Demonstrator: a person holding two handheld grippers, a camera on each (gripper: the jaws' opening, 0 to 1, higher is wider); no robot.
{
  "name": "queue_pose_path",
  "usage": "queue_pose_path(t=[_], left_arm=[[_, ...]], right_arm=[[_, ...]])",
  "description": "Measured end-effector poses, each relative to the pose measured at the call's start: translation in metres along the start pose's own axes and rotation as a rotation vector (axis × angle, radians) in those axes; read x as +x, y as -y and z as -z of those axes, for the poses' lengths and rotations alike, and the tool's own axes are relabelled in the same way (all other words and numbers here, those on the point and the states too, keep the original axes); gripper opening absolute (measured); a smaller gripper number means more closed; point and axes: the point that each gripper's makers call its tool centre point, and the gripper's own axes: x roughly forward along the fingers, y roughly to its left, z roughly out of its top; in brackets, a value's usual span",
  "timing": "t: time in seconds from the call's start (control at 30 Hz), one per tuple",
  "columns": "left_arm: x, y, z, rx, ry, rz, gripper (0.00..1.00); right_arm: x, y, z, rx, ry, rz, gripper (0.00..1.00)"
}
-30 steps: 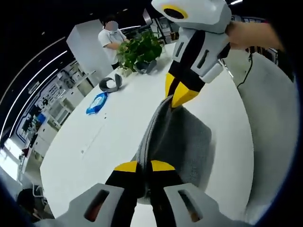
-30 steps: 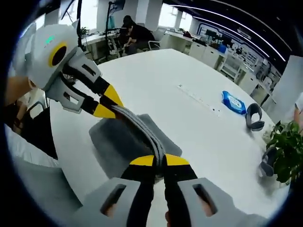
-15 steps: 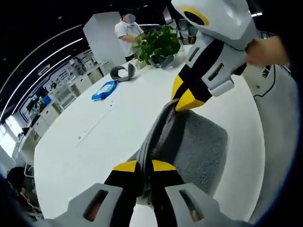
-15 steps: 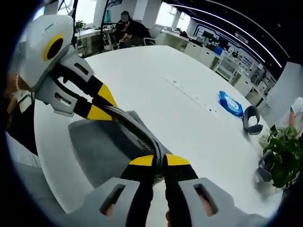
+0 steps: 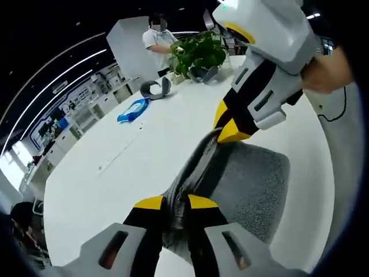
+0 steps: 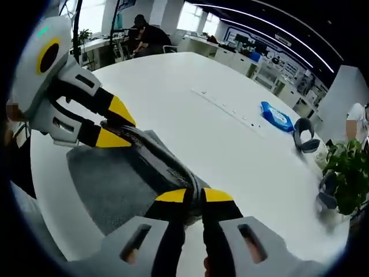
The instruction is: Fold the towel on the table until its edges align and the towel forms a compact rectangular stack.
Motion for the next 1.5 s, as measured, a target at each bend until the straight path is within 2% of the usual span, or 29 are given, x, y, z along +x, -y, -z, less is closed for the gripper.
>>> queue_pose_path(t=[0.07,0.13,0.2,0.27,0.33,0.47,0.63,0.8,1.0,1.07,1.27,1.5], left_arm=[[-0.003,-0.006,-0.001,0.006,0.016,-0.028,0.15],[-0.009,-0.013,-0.001,-0.003,0.04,-0.062,0.16],[-0.012,-0.016,0.003,-0.01,0.039,-0.07,0.16],[-0.015,-0.017,0.011,-0.046,0.026,-0.069,0.16],[-0.019,-0.012,0.021,-0.095,0.004,-0.052,0.16],[-0.027,-0.003,0.036,-0.135,-0.019,-0.033,0.15],[-0.035,0.018,0.048,-0.146,-0.043,-0.003,0.14],[-0.033,0.029,0.055,-0.126,-0.069,0.009,0.11],[-0.026,0.036,0.064,-0.104,-0.116,0.023,0.08],[-0.024,0.039,0.065,-0.095,-0.117,0.019,0.06],[-0.017,0.042,0.071,0.007,-0.155,0.01,0.01],[-0.011,0.037,0.073,-0.019,-0.167,0.014,0.01]], right_arm=[[-0.004,0.001,-0.002,0.014,0.046,0.023,0.12],[-0.009,0.001,0.0,0.025,0.063,0.033,0.14],[-0.013,0.001,0.004,0.037,0.063,0.036,0.16],[-0.016,-0.006,0.011,0.067,0.055,0.01,0.16],[-0.02,-0.011,0.019,0.067,0.045,0.005,0.19],[-0.027,-0.02,0.032,0.067,0.036,-0.003,0.2],[-0.029,-0.029,0.044,0.09,0.019,-0.021,0.17],[-0.024,-0.035,0.047,0.108,-0.005,-0.038,0.13],[-0.005,-0.046,0.062,0.028,-0.099,-0.076,0.08],[-0.002,-0.046,0.06,0.026,-0.101,-0.079,0.06],[0.007,-0.047,0.06,-0.012,-0.147,-0.103,0.03],[0.016,-0.041,0.056,-0.033,-0.173,-0.135,0.02]])
